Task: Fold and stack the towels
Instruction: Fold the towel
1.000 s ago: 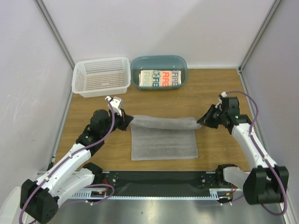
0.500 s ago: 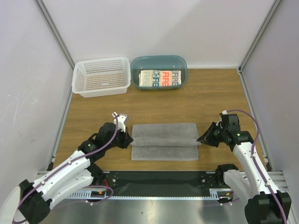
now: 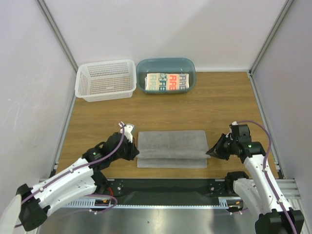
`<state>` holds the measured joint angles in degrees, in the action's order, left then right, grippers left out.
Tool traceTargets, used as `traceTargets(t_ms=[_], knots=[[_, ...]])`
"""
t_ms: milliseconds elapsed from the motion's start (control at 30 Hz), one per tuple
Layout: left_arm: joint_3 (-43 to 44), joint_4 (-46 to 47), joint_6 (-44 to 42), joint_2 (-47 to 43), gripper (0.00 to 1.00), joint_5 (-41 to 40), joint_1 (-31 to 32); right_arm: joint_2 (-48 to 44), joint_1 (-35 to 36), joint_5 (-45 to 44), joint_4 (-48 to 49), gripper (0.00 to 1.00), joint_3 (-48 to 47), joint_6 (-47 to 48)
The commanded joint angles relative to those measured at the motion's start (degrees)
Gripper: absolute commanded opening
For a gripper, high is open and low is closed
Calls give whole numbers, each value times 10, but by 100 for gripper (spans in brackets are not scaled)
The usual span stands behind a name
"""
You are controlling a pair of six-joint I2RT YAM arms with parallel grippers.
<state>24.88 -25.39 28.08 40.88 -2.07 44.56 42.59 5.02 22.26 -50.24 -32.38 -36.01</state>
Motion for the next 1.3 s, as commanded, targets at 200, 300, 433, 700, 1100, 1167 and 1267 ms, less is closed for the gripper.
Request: traceTargets(t_ms=[200,300,433,700,1100,1167,1267], knots=[[39,-55,37,85,2,-72,47,8,2,-34,-42,1,31,30],[40,-64,44,101,0,-85,70,8,3,-35,-52,5,37,38],[46,-80,57,120,0,-115,84,10,6,-26,-51,5,46,37],[79,-112,66,137,43,-142,86,22,33,-25,-60,35,26,38],[230,-91,6,132,93,-167,86,115,92,-53,-7,52,-130,2],[236,-53,-3,140,72,-157,85,132,98,-56,32,50,-140,-5],[212,47,-18,151,49,-115,85,155,109,-52,111,47,-124,-28]])
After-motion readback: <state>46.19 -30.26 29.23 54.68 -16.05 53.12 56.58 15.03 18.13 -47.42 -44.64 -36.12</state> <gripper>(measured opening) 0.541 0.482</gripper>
